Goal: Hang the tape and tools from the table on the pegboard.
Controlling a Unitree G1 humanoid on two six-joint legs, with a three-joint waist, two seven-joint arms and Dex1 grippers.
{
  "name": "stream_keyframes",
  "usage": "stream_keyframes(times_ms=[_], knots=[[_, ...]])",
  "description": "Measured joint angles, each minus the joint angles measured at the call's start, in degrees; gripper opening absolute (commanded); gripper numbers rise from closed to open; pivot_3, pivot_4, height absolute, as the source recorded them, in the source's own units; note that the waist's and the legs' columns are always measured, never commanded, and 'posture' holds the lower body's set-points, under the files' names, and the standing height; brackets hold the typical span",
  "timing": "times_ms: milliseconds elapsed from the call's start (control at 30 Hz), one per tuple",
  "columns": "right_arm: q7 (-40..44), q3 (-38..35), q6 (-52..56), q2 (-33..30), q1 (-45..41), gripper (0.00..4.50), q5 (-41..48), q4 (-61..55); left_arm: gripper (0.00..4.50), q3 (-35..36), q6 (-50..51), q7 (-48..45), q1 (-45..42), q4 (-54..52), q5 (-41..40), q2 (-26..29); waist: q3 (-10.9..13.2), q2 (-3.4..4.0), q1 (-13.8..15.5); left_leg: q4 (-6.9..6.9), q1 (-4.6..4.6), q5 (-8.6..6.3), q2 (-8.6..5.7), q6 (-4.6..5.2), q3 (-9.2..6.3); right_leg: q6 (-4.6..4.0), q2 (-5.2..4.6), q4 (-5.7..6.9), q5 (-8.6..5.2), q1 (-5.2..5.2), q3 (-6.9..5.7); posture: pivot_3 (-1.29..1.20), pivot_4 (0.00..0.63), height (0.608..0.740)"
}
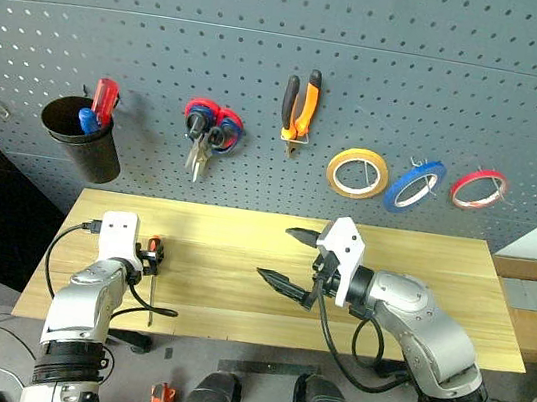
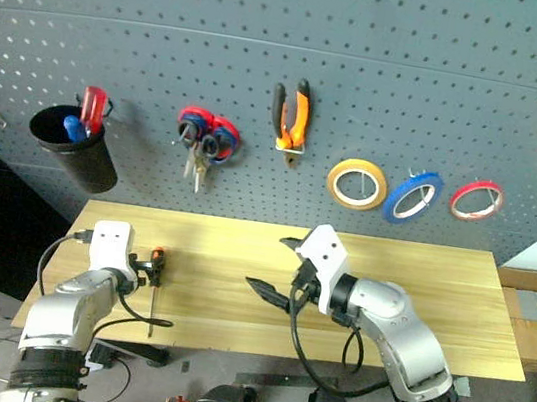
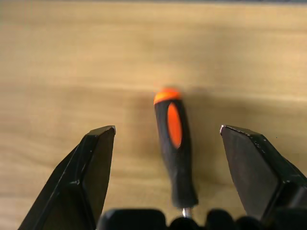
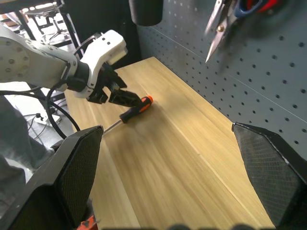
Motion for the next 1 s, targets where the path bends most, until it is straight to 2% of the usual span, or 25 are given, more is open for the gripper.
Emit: stream_keyframes(times_ms=[200, 600, 700, 867, 933, 1000], knots=[[-0.6, 0.2, 1.2, 0.0, -0.1, 4.5, -0.4, -0.5, 3.75, 0.2, 4.2, 0.2, 0.1, 2.9, -0.3, -0.3, 0.4, -0.12, 0.0, 0.0, 0.0, -0.01, 0.01, -0.01, -0.01, 0.28, -0.02, 0.0, -0.17, 0.0, 0.01, -0.05, 0.292, 0.74], [-1.8, 0.2, 3.4, 0.4, -2.0, 4.5, -0.5, -2.0, 3.75, 0.1, 3.0, 1.6, -2.8, 6.7, -0.3, -1.6, 1.2, -0.08, 0.0, -0.04, -0.05, -0.03, 0.02, -0.04, -0.04, 0.31, -0.08, -0.05, -0.19, -0.02, 0.02, -0.06, 0.312, 0.74], [-2.2, -0.1, 3.7, 0.9, -2.8, 4.5, -0.5, -2.0, 3.16, -0.1, 3.0, 1.8, -3.9, 7.9, 0.0, -1.6, 1.3, -0.05, 0.0, -0.04, -0.05, -0.03, 0.02, -0.05, -0.04, 0.32, -0.08, -0.05, -0.2, -0.03, 0.01, -0.06, 0.311, 0.74], [-1.8, -0.2, 4.3, 0.7, -2.9, 4.5, 0.3, -2.0, 1.41, -2.2, 0.5, 2.6, -4.2, 8.6, 1.8, -1.1, 1.5, -0.05, -0.1, -0.07, -0.06, -0.03, 0.03, -0.06, -0.04, 0.34, -0.08, -0.06, -0.2, -0.03, 0.01, -0.06, 0.314, 0.74], [-1.4, -0.2, 4.5, 0.7, -2.9, 4.1, 0.8, -2.0, 0.69, -3.6, 0.3, 2.6, -3.7, 7.6, 2.7, -0.8, 1.7, -0.07, -0.1, -0.08, -0.07, -0.03, 0.03, -0.06, -0.04, 0.34, -0.08, -0.07, -0.21, -0.04, 0.02, -0.06, 0.31, 0.74], [-1.0, -0.2, 4.5, 0.7, -3.0, 3.62, 1.1, -2.0, 0.53, -4.8, 0.4, 2.5, -2.5, 5.7, 3.2, -0.5, 1.9, -0.13, -0.1, -0.09, -0.11, -0.05, 0.03, -0.08, -0.04, 0.34, -0.08, -0.08, -0.21, -0.1, 0.02, -0.05, 0.298, 0.74]])
